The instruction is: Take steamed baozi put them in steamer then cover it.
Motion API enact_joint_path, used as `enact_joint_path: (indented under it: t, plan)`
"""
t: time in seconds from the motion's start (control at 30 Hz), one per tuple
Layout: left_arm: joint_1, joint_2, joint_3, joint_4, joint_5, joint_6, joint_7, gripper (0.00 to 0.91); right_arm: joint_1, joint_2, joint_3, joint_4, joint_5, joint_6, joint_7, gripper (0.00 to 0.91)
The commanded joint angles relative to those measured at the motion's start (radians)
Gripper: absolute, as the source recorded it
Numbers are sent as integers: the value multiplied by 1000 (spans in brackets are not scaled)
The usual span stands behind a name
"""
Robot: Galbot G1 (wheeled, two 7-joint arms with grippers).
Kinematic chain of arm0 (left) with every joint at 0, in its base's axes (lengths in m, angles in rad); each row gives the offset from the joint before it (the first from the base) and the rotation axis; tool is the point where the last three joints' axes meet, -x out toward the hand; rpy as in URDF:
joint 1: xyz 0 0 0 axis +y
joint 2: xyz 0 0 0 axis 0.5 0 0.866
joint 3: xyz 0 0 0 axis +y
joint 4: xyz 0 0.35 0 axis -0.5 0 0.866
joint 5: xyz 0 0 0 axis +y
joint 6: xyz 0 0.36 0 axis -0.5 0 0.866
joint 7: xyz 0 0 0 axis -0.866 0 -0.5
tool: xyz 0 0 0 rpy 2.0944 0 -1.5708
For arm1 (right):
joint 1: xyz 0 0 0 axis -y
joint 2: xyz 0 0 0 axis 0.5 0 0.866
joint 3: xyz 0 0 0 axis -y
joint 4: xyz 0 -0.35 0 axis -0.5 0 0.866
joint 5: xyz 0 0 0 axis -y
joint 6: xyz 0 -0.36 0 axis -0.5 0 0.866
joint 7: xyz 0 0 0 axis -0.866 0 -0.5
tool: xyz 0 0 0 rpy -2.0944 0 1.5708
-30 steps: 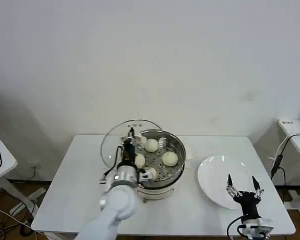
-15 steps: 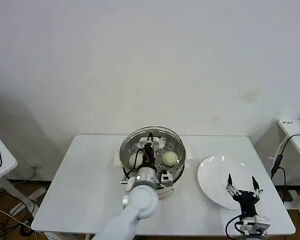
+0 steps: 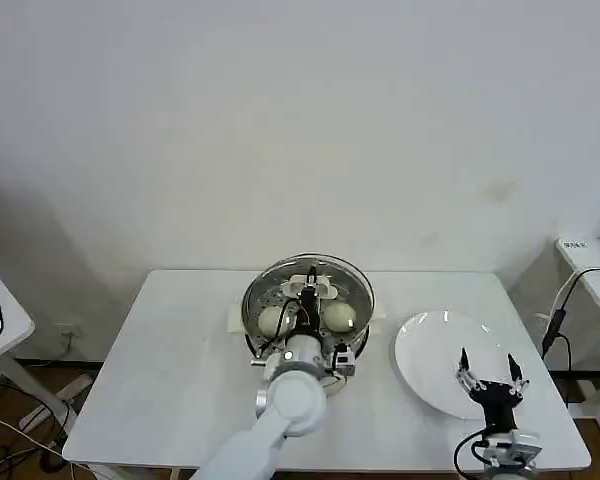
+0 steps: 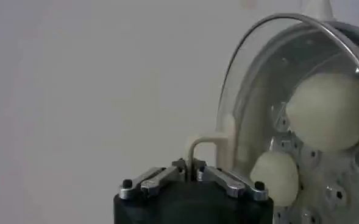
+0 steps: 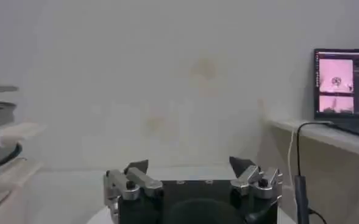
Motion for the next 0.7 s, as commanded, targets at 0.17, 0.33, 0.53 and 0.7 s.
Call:
enact_joint_path:
  t: [0.17, 0.33, 0.53, 0.7]
  plan:
    - [4, 20, 4, -15, 49, -13, 14, 0, 1, 4, 2, -13, -6, 8, -3, 907]
    - [11, 21, 4, -19, 58, -19, 12, 0, -4, 4, 2, -10, -8, 12, -3, 907]
    - [14, 21, 5, -15, 62, -23, 12, 0, -9, 4, 1, -13, -15, 17, -3, 907]
    - [29, 18, -3, -9, 65, -28, 10, 0, -11, 3, -1, -14, -15, 17, -4, 907]
